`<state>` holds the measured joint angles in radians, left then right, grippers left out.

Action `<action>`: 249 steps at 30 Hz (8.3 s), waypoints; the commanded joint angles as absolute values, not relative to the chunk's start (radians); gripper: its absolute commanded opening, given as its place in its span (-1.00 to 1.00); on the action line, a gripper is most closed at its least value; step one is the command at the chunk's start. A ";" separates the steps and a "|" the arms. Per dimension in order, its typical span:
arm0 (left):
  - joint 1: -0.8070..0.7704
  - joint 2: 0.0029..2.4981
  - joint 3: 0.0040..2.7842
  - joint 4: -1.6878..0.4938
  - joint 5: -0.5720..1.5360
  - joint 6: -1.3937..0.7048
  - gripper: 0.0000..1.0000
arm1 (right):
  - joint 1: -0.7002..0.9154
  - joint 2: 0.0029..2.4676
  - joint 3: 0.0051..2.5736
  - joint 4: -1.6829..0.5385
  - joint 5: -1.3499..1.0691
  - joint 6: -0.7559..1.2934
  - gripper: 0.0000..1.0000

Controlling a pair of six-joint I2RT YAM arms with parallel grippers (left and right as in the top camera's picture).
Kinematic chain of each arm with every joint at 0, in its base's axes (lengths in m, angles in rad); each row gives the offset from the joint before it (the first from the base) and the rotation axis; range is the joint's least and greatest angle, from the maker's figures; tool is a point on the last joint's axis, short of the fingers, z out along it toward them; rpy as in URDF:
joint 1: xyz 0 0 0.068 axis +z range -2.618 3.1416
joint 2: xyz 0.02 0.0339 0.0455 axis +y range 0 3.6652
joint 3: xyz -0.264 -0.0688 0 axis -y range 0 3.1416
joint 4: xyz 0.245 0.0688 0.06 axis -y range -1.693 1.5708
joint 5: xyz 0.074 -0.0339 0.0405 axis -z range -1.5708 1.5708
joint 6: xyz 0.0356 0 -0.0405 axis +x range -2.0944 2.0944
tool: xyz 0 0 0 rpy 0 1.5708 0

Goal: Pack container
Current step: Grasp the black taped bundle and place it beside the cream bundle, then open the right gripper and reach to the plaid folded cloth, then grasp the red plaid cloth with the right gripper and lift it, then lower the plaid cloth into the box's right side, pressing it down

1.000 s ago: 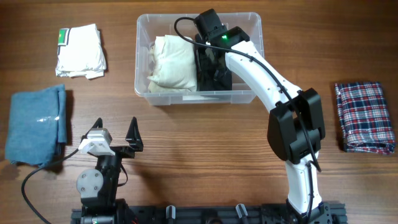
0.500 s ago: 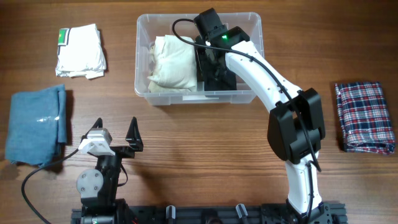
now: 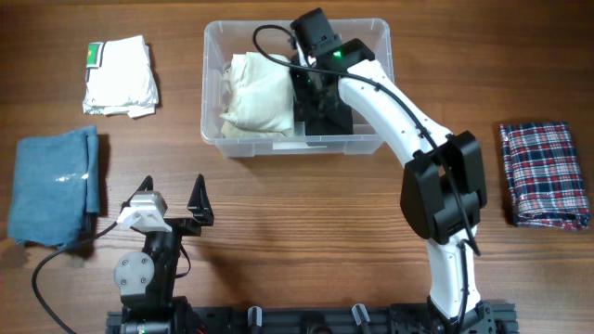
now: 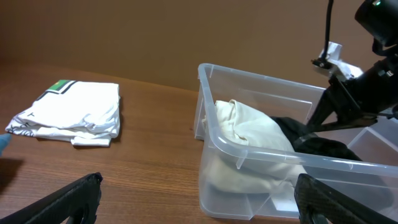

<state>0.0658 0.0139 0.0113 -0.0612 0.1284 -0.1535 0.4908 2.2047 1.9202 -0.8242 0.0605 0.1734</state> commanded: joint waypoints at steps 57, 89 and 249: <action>0.070 0.007 0.006 -0.065 0.123 -0.134 0.99 | 0.453 2.191 1.906 -0.932 -0.226 0.262 -0.68; 0.069 0.007 0.006 -0.065 0.122 -0.134 1.00 | 0.187 1.643 1.983 -1.442 0.498 0.188 0.63; 0.070 0.007 0.006 -0.065 0.123 -0.134 0.99 | 0.423 2.402 2.412 -1.208 0.041 0.397 -0.84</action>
